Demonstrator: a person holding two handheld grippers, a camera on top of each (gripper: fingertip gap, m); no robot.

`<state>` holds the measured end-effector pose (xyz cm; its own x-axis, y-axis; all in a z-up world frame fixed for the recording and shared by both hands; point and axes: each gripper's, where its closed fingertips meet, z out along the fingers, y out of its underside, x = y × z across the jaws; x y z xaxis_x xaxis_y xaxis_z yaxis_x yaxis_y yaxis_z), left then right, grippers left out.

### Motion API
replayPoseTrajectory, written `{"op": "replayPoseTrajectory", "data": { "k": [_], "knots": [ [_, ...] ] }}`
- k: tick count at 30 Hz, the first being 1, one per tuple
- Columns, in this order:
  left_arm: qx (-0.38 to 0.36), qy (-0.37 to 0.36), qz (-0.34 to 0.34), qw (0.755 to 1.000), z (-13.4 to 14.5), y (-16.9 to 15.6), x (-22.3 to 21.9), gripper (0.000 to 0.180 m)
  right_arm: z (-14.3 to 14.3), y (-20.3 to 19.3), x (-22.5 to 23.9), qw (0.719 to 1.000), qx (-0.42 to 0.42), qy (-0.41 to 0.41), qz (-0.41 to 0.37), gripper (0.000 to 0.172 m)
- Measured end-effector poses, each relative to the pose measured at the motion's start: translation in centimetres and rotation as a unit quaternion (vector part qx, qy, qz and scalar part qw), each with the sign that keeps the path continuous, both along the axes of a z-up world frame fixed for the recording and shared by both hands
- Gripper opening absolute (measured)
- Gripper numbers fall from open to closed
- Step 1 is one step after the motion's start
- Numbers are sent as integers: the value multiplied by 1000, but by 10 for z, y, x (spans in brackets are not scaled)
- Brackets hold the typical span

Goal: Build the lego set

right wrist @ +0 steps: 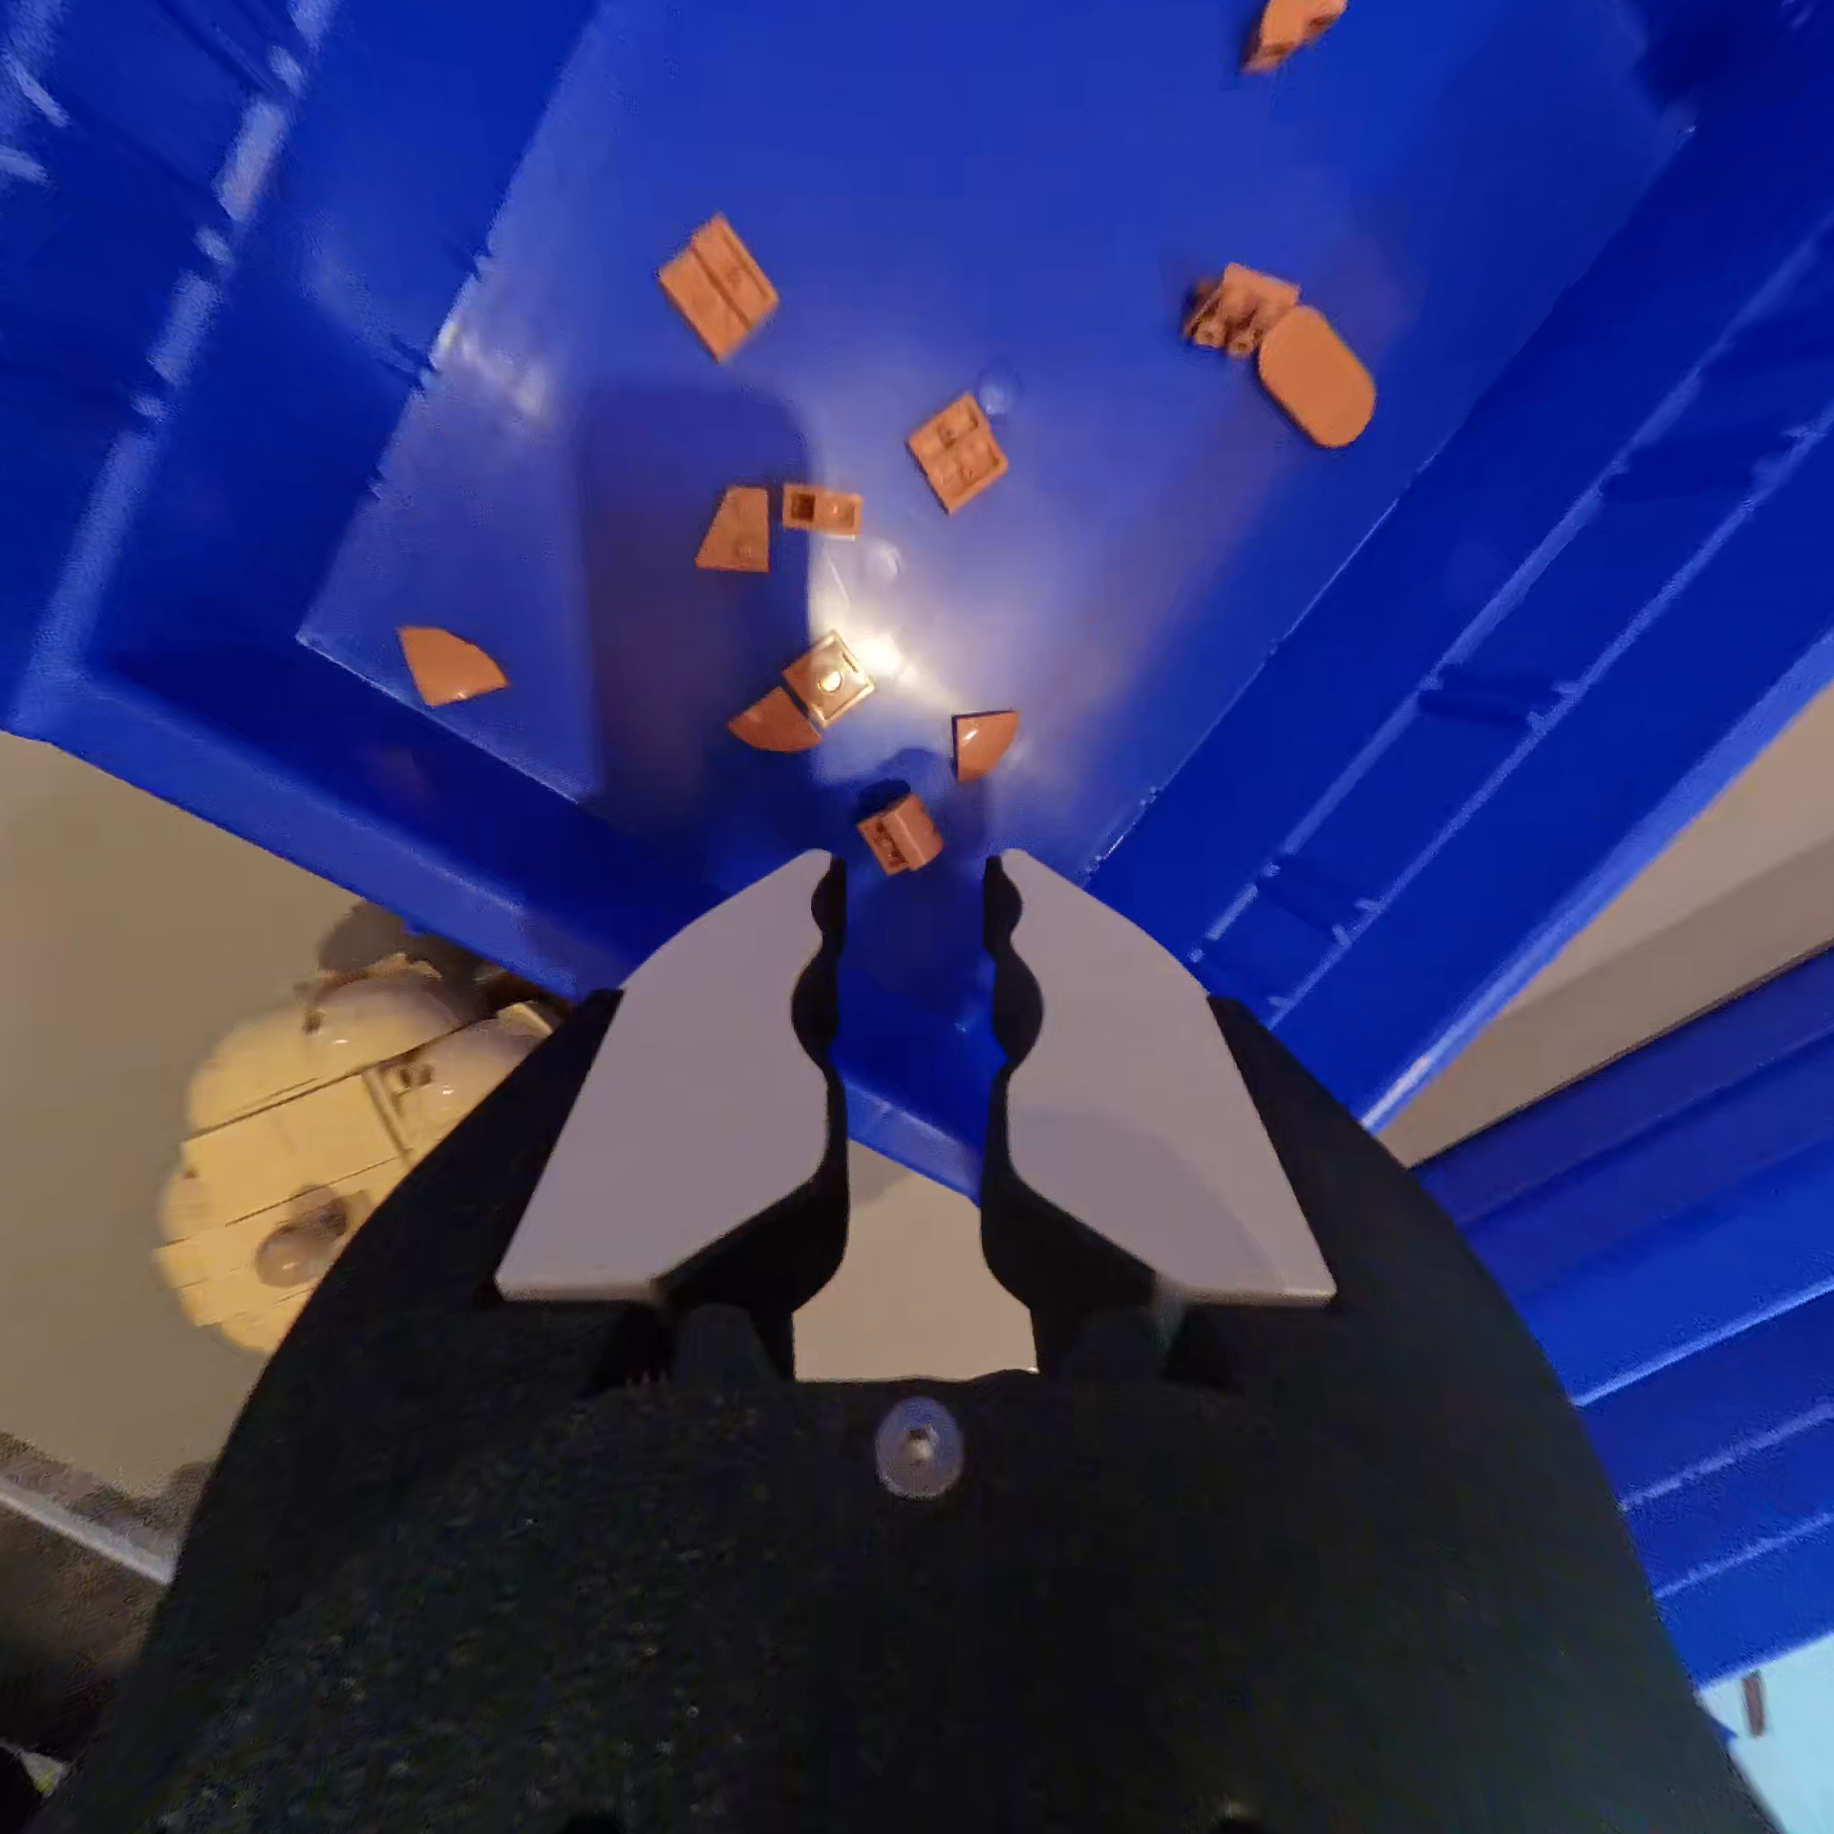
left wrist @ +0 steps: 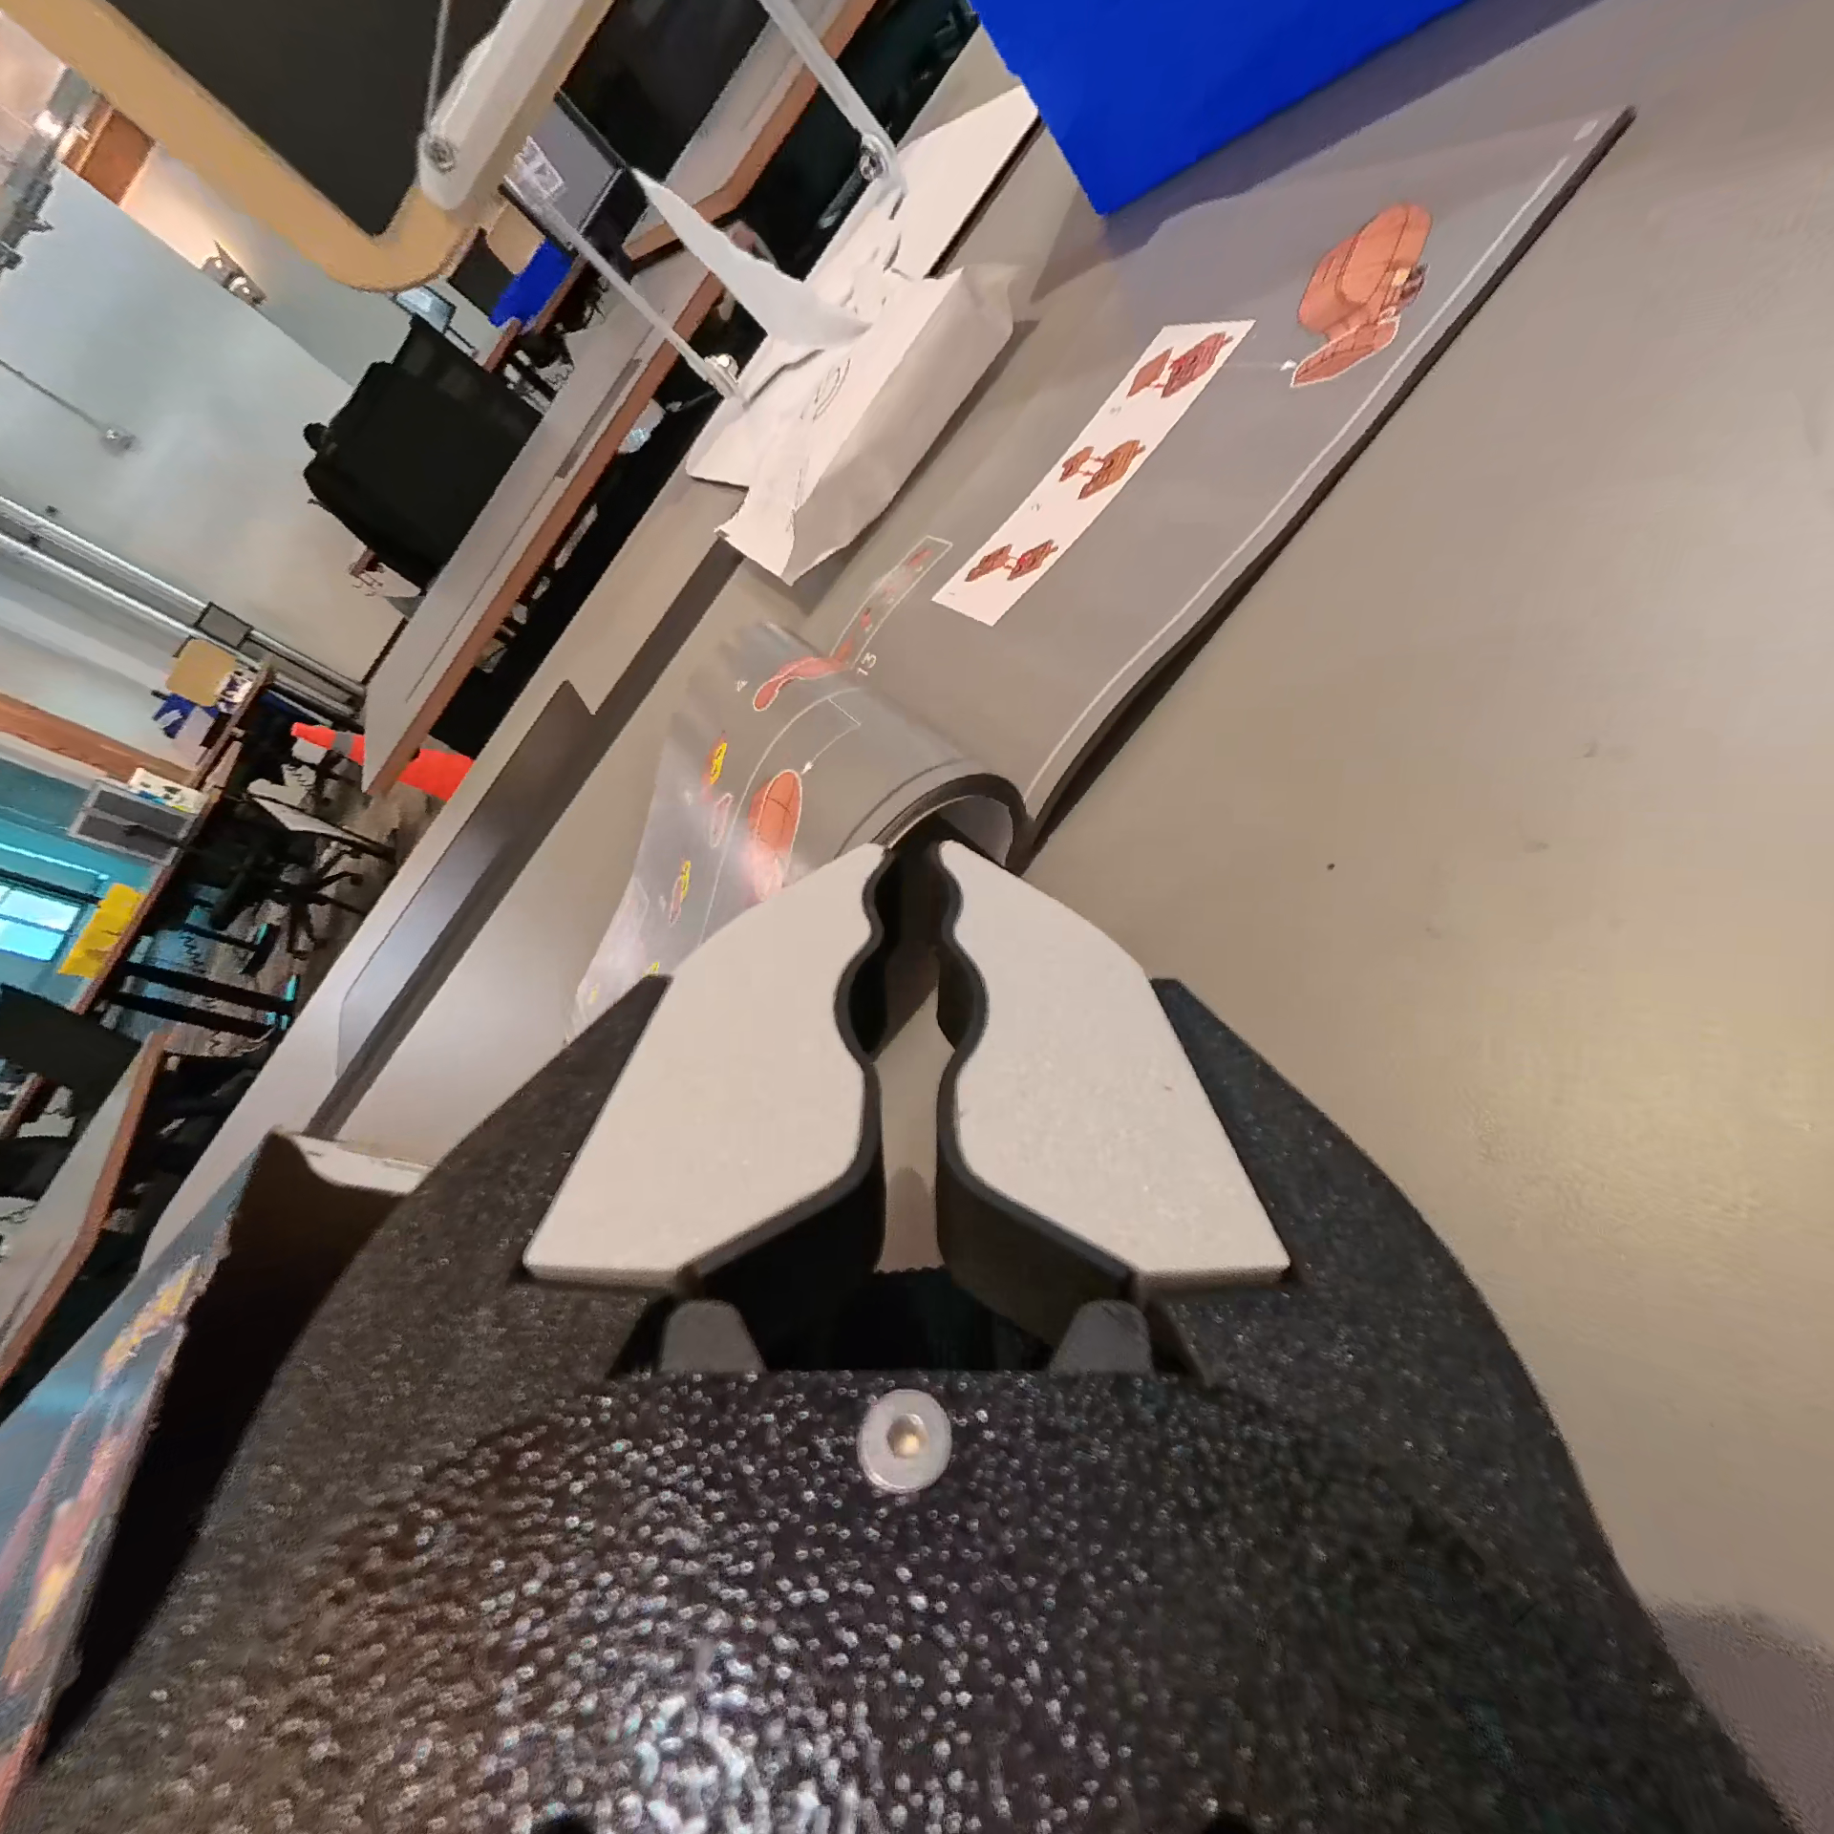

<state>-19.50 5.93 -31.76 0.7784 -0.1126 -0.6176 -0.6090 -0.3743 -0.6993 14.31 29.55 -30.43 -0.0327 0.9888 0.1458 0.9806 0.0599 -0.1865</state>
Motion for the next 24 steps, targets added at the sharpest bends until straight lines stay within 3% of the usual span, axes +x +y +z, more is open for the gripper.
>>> {"op": "replayPoseTrajectory", "data": {
  "k": [7,14,24],
  "knots": [
    [-7,30,6,999,-4,6,4,4,-23,2,6,998,-1,-49,48,27],
    [-9,31,10,999,-5,6,3,4,-29,8,3,999,0,-29,41,28],
    [-10,36,15,999,-6,7,1,3,-4,5,-30,997,21,55,50,28]
  ]
}}
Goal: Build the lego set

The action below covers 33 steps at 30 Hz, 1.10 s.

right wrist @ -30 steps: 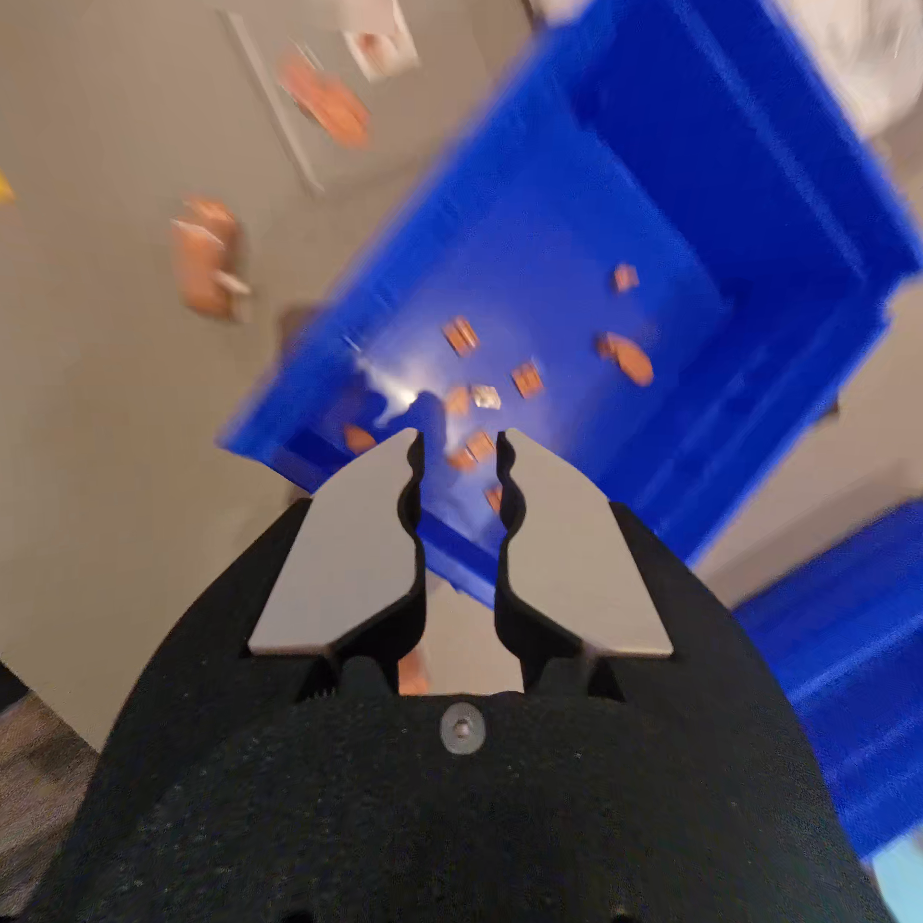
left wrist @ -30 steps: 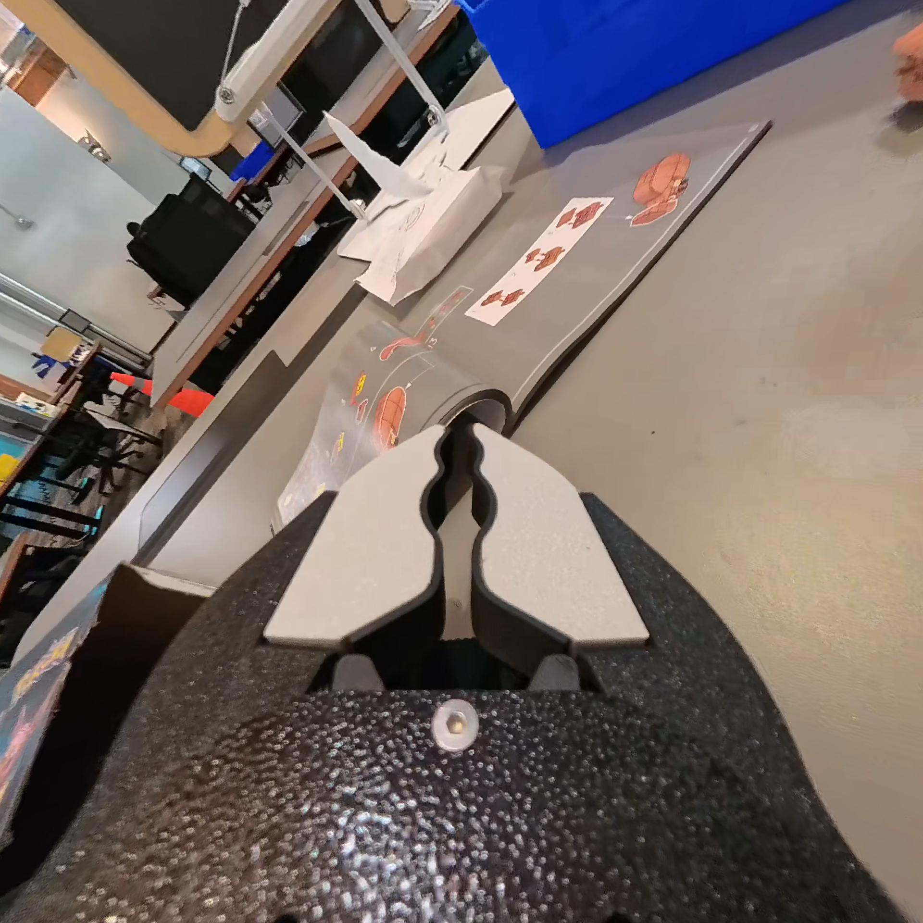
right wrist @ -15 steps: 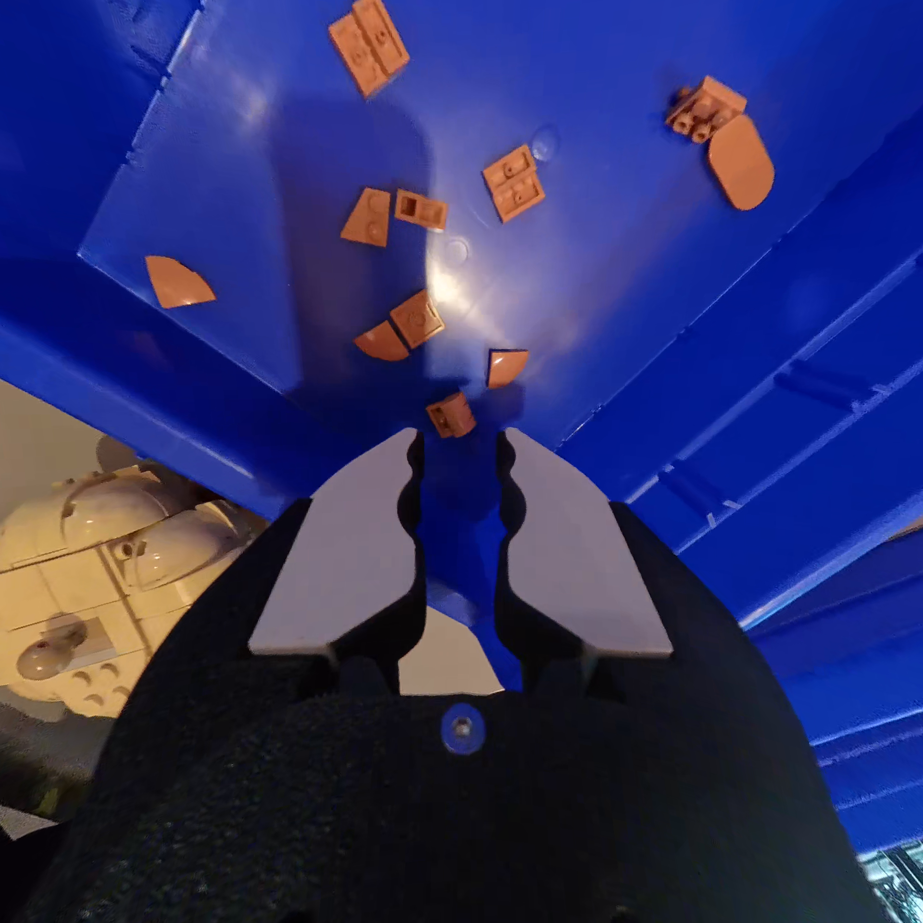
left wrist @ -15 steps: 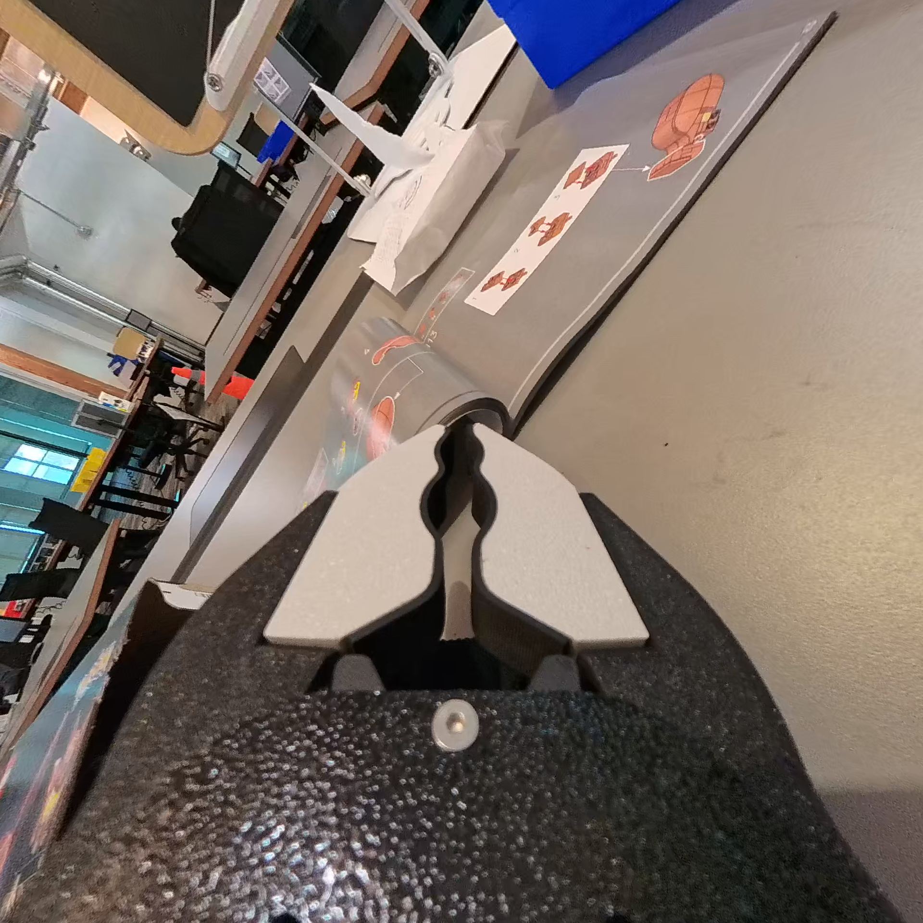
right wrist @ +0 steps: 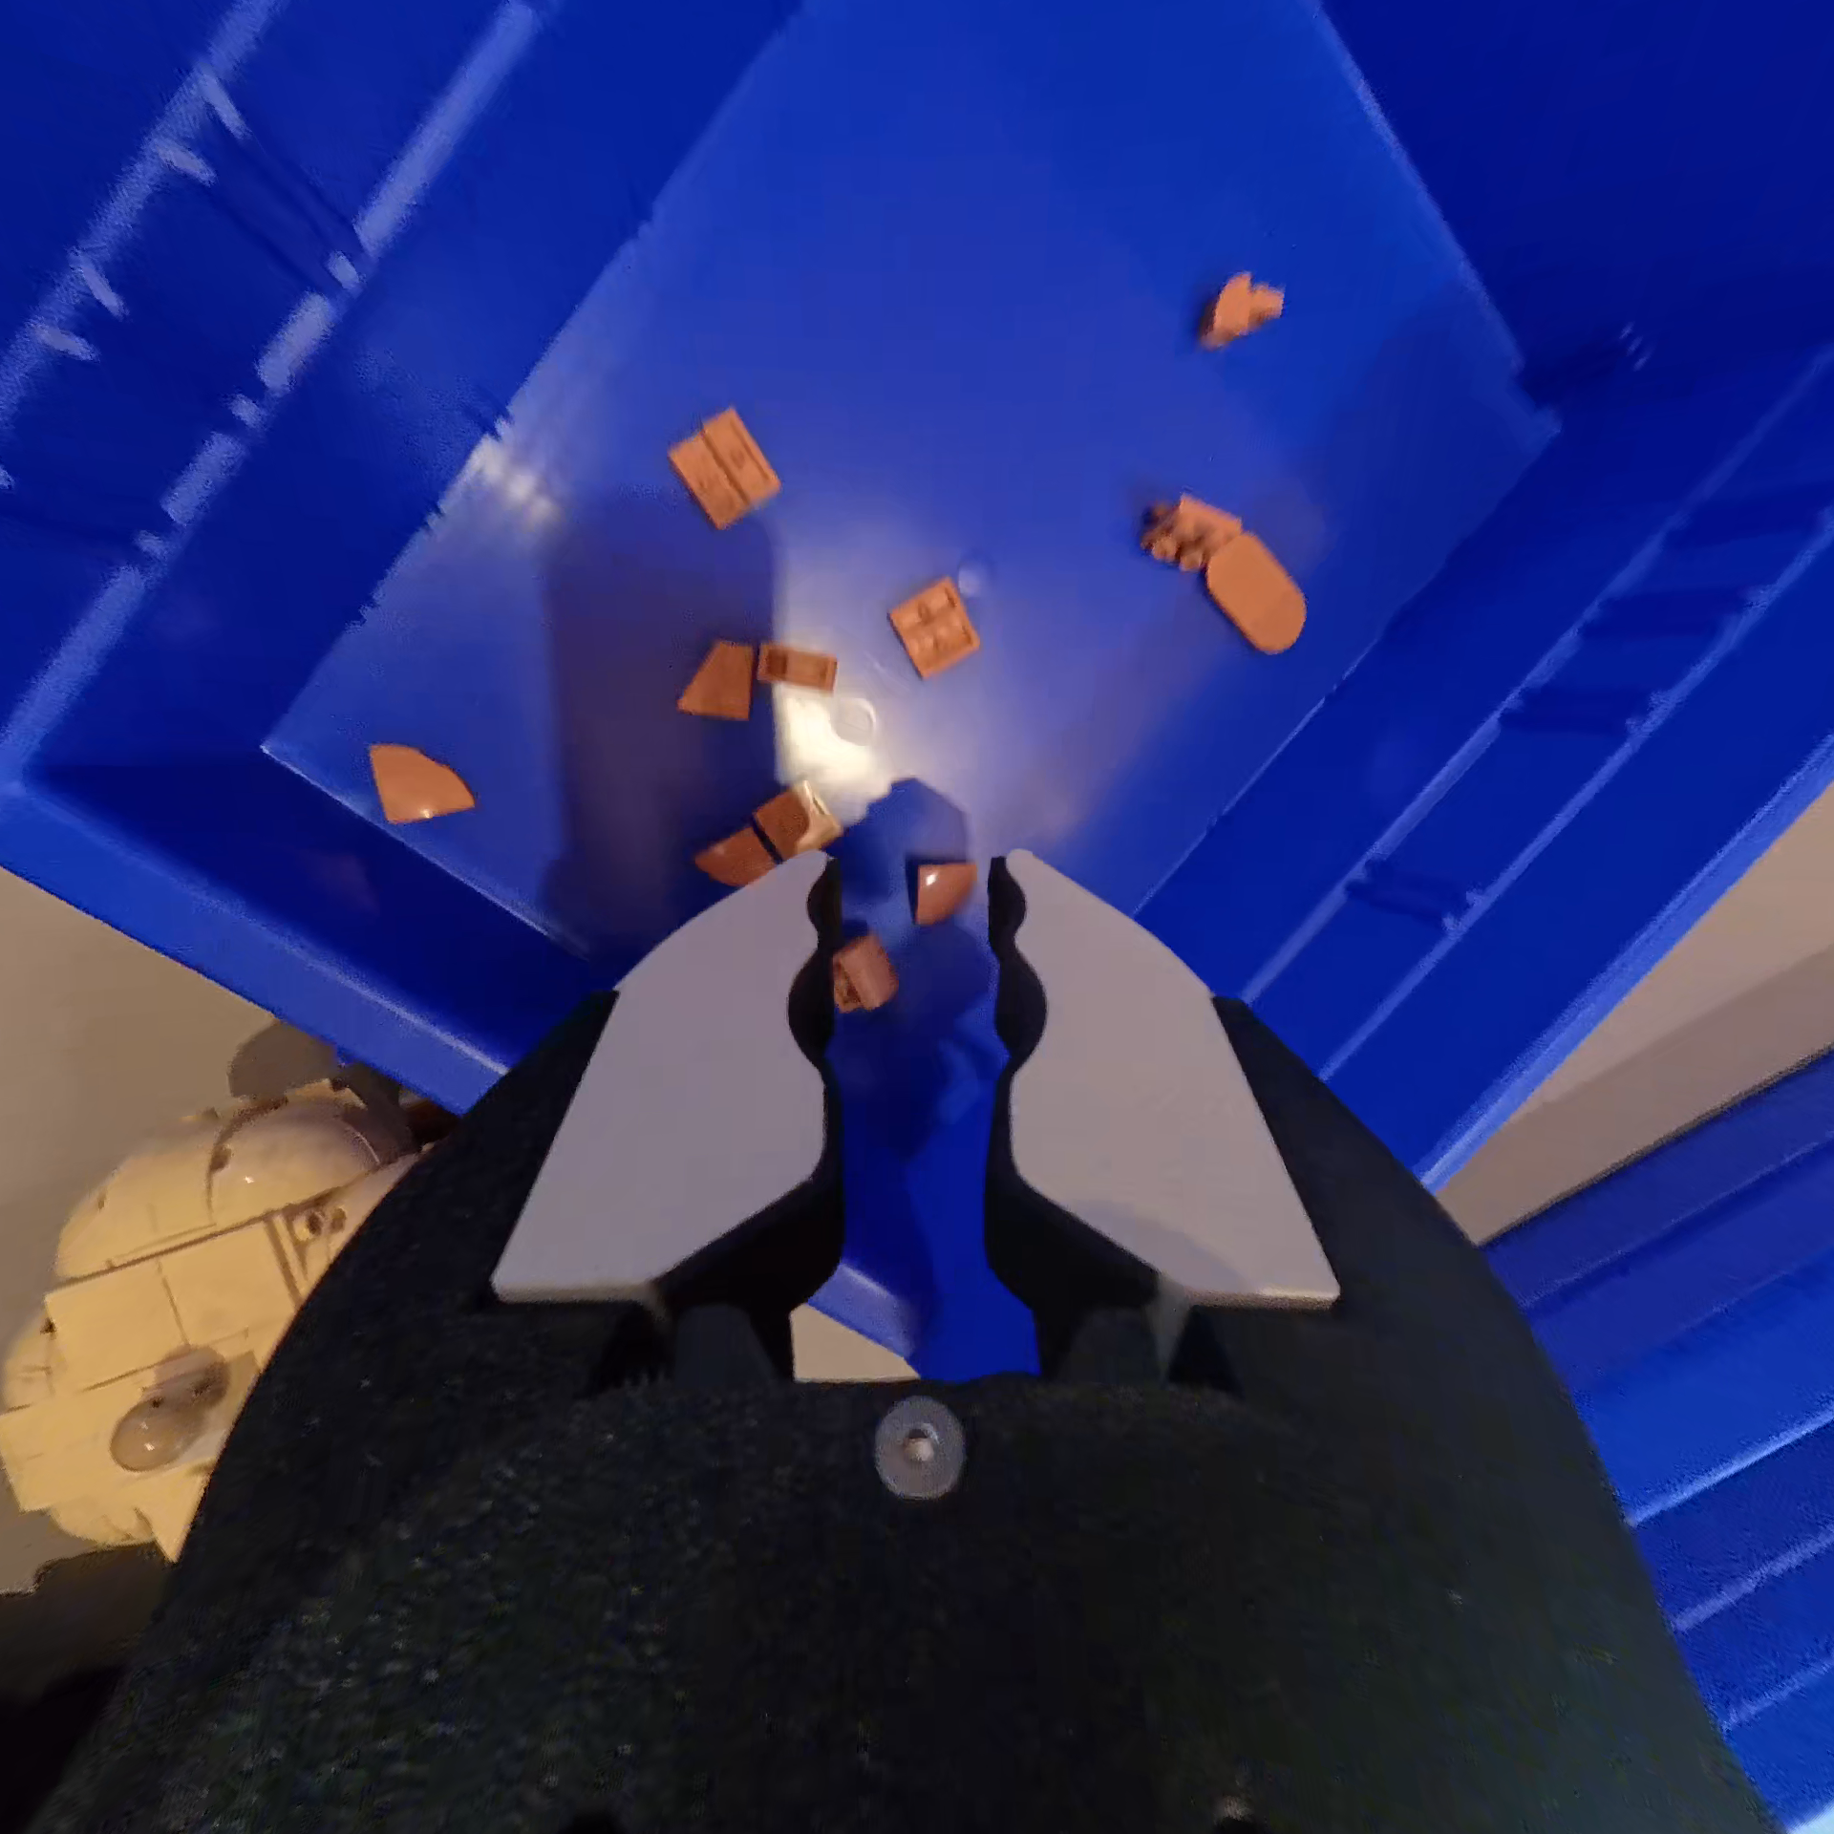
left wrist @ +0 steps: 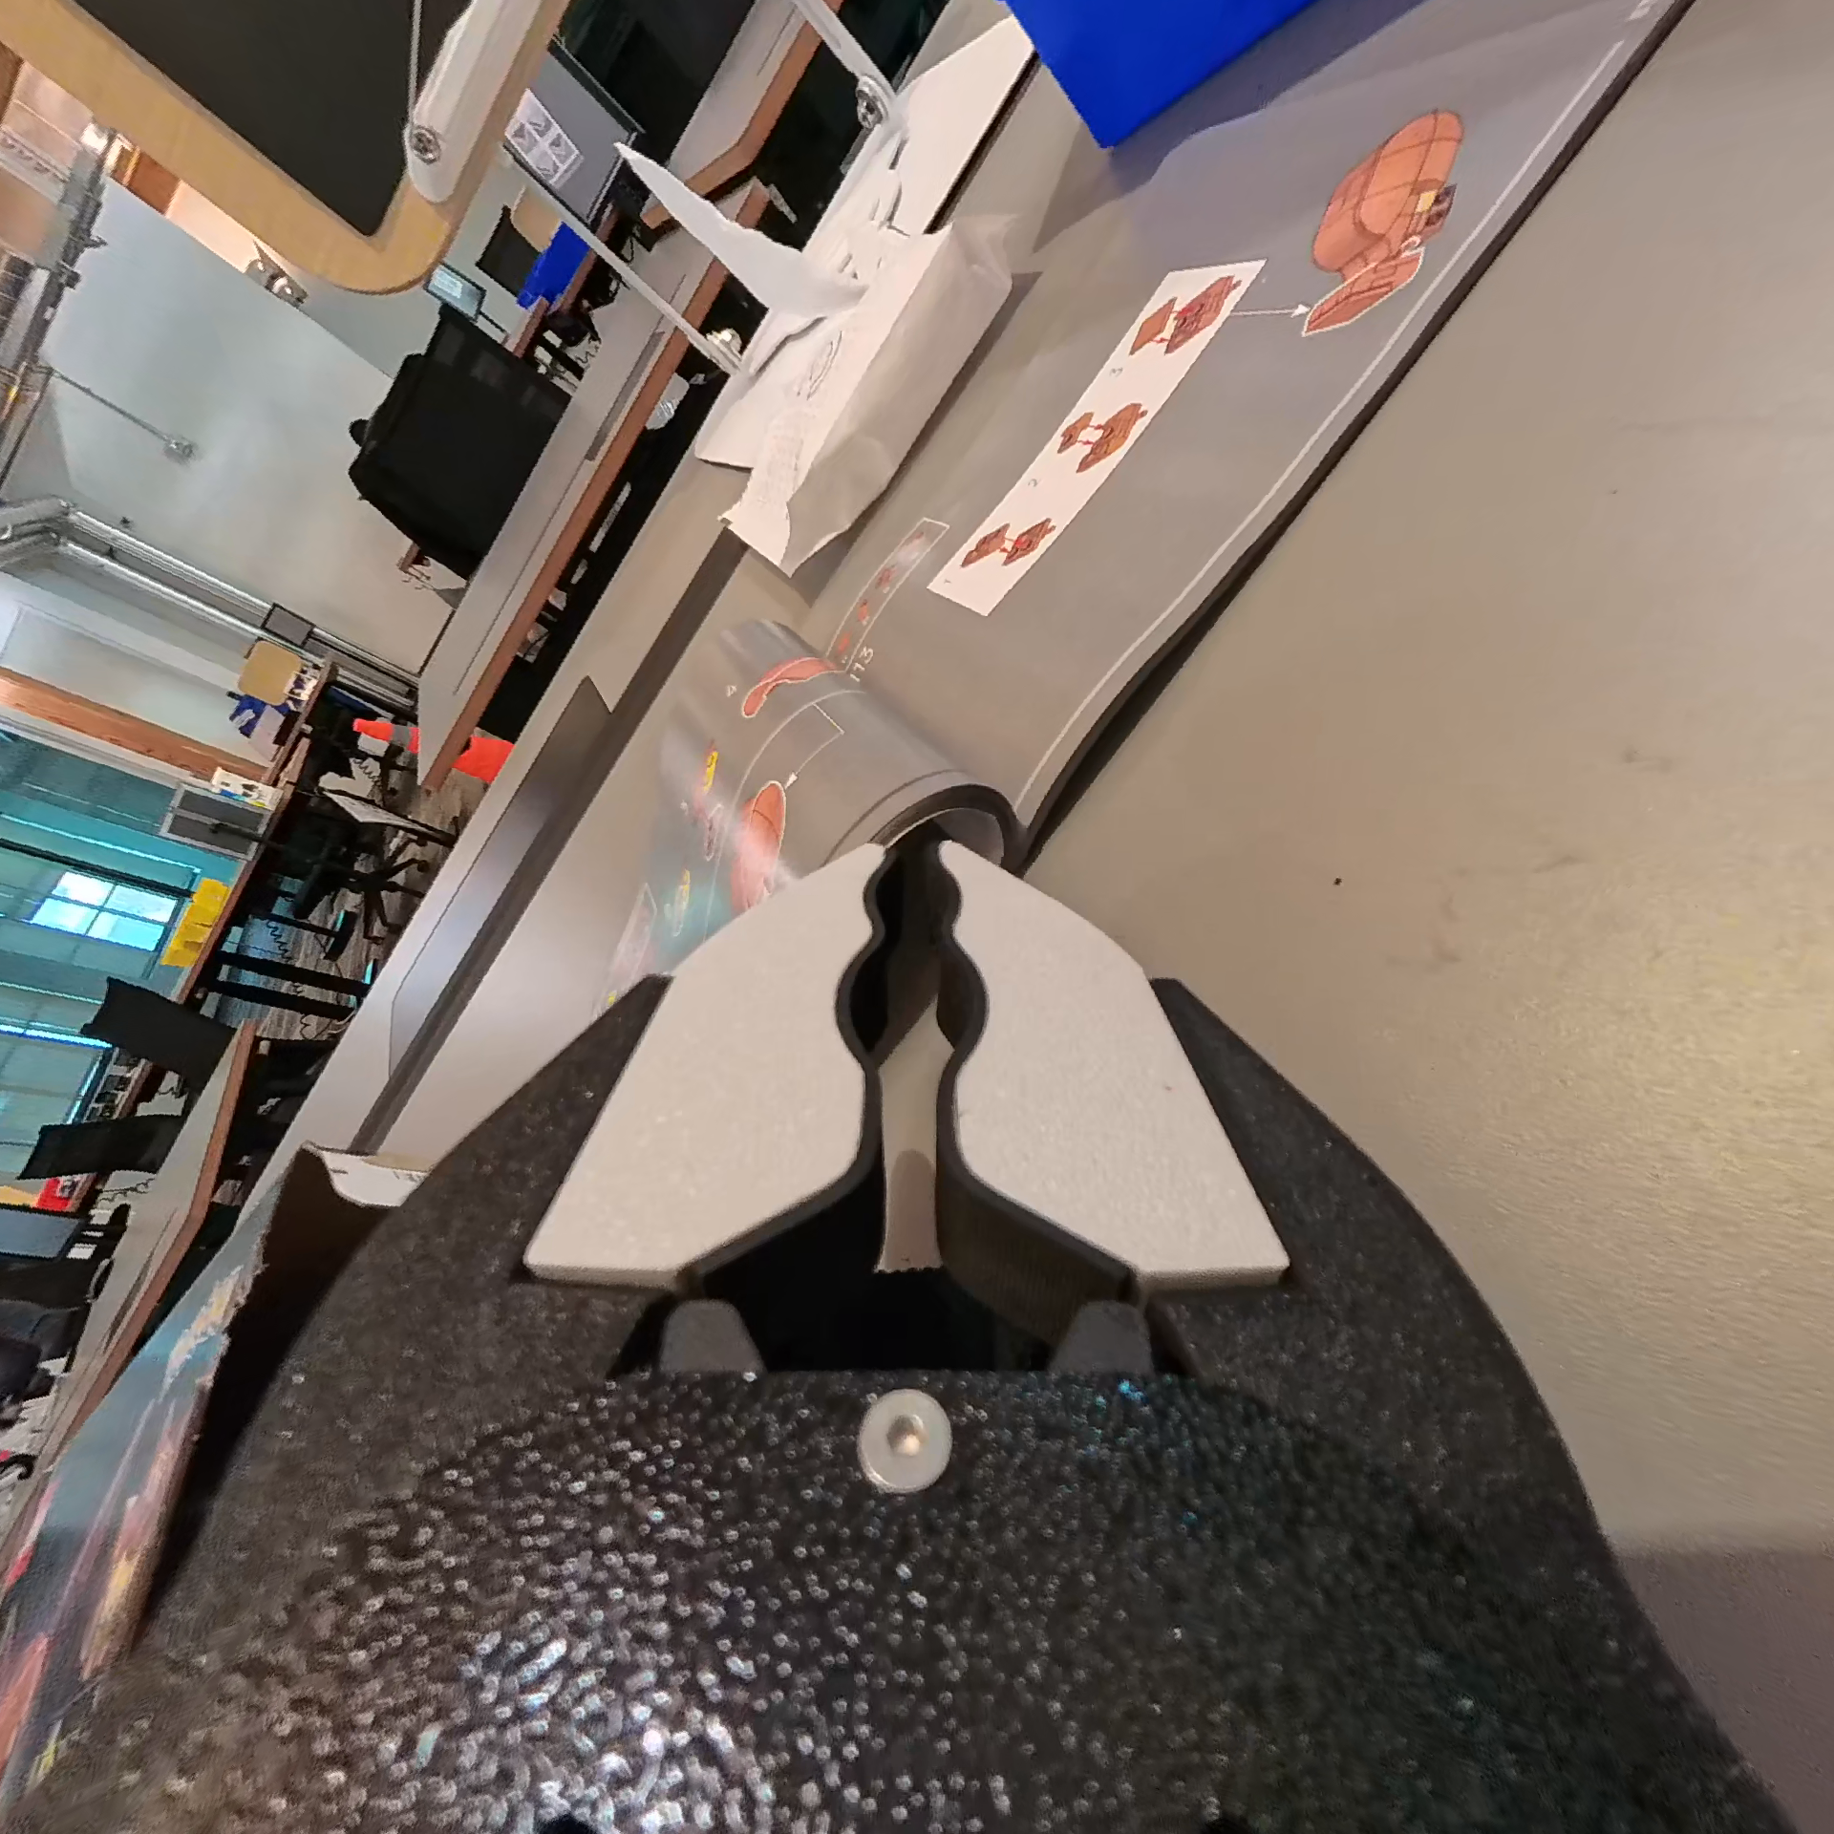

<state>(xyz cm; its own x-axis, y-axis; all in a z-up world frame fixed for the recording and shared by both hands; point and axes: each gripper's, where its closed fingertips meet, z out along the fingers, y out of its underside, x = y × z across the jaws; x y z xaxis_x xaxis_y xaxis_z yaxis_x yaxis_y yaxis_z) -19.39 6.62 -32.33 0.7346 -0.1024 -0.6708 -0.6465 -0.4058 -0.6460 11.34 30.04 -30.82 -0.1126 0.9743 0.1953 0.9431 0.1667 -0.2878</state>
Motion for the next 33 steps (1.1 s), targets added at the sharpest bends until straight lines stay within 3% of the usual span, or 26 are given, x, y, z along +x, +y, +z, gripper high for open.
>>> {"op": "replayPoseTrajectory", "data": {
  "k": [11,28,33],
  "knots": [
    [-4,7,7,1000,-2,3,-3,3,11,0,-7,999,4,30,18,27],
    [-4,4,-1,1000,-2,4,-2,3,-31,-14,7,996,-23,-64,50,28],
    [-3,2,-3,1000,-2,4,-2,3,-36,-19,11,995,-26,-84,51,15]
  ]
}}
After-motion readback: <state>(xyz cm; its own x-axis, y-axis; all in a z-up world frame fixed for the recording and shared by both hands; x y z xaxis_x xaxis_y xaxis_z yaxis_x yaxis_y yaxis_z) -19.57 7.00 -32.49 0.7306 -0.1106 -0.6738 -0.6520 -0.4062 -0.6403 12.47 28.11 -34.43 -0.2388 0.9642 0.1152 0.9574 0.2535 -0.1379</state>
